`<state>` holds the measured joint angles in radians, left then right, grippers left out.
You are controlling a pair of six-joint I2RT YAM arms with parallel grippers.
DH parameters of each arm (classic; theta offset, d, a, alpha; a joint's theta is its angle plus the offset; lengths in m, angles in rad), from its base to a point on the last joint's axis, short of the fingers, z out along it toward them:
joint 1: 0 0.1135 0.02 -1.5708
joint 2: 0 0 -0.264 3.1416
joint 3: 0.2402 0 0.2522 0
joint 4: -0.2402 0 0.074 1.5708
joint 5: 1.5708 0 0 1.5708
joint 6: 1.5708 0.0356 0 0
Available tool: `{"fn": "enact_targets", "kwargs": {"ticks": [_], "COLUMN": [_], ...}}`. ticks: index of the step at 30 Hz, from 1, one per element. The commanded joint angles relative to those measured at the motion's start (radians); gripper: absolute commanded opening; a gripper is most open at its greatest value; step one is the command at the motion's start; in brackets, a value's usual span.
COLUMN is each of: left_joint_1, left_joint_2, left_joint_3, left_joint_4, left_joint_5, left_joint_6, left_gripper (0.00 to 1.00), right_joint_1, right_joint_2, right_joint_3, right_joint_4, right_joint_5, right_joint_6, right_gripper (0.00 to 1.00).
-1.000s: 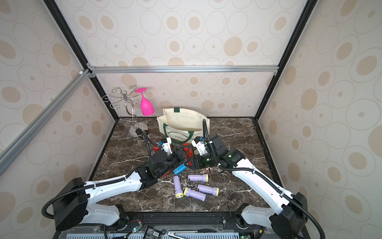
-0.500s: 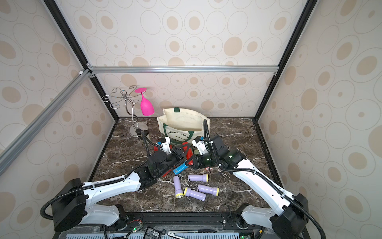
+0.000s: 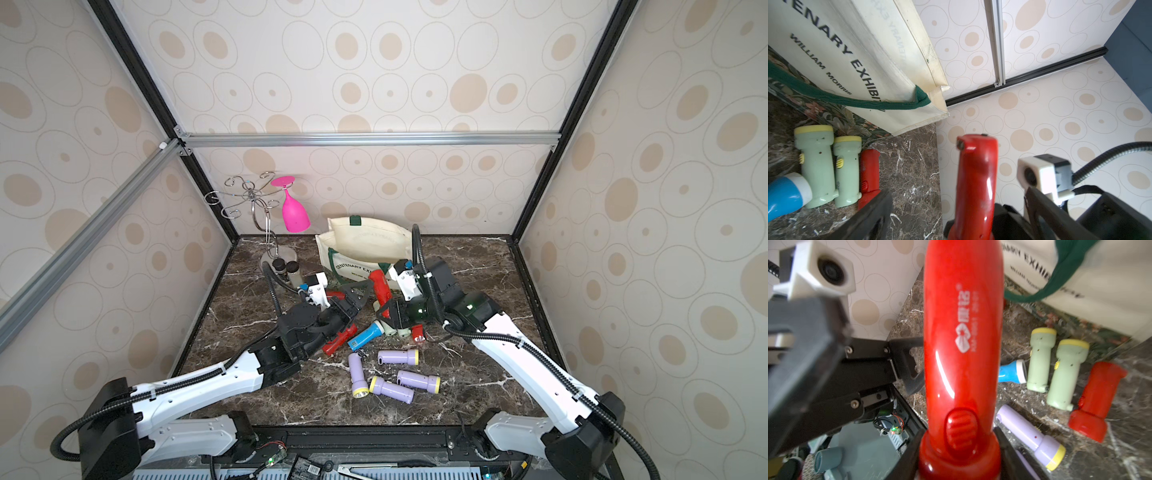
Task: Put the flashlights into the tote bags
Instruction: Pick up the flashlight from the center of the board, then place the flashlight in the canvas bag.
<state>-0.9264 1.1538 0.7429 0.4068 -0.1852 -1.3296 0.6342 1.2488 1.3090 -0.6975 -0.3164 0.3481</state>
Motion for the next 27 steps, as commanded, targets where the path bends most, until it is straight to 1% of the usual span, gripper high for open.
{"fn": "enact_targets", "kwargs": {"ticks": [1,3,6,8,11,13,15,17,20,22,23,25,27], "left_joint_1": [0.008,0.021,0.063,0.099,0.162,0.182,0.187,0.193,0.211,0.225,0.232,0.239,0.247], "left_joint_2": [-0.060,-0.083,-0.095,-0.091,-0.080,-0.081,-0.086,-0.093,-0.097,-0.089,-0.087,-0.087,-0.088], "left_joint_3": [0.017,0.016,0.040,0.061,0.107,0.149,0.176,0.188,0.213,0.249,0.263,0.275,0.271], "left_joint_4": [-0.170,-0.223,-0.309,-0.361,-0.444,-0.523,-0.594,-0.638,-0.701,-0.769,-0.797,-0.829,-0.839], "left_joint_5": [-0.056,-0.062,-0.025,0.023,0.134,0.162,0.170,0.185,0.218,0.213,0.208,0.201,0.212], "left_joint_6": [0.016,0.015,0.043,0.076,0.131,0.183,0.211,0.222,0.256,0.282,0.293,0.304,0.305], "left_gripper": [1.00,1.00,1.00,1.00,1.00,1.00,1.00,1.00,1.00,1.00,1.00,1.00,1.00], "right_joint_1": [-0.005,-0.011,-0.024,-0.028,-0.036,-0.046,-0.062,-0.088,-0.106,-0.113,-0.114,-0.118,-0.119], "right_joint_2": [0.077,0.141,0.228,0.297,0.403,0.493,0.577,0.679,0.836,0.951,0.997,1.042,1.062], "right_joint_3": [0.137,0.231,0.348,0.429,0.568,0.680,0.779,0.900,1.132,1.291,1.344,1.378,1.362], "right_joint_4": [-0.093,-0.126,-0.152,-0.165,-0.205,-0.247,-0.276,-0.316,-0.396,-0.463,-0.480,-0.473,-0.433], "right_joint_5": [0.107,0.131,0.161,0.198,0.267,0.300,0.312,0.290,0.284,0.277,0.279,0.281,0.285], "right_joint_6": [-0.113,-0.146,-0.179,-0.221,-0.285,-0.319,-0.332,-0.327,-0.333,-0.329,-0.328,-0.329,-0.337], "right_gripper": [0.00,0.00,0.00,0.00,0.00,0.00,0.00,0.00,0.00,0.00,0.00,0.00,0.00]}}
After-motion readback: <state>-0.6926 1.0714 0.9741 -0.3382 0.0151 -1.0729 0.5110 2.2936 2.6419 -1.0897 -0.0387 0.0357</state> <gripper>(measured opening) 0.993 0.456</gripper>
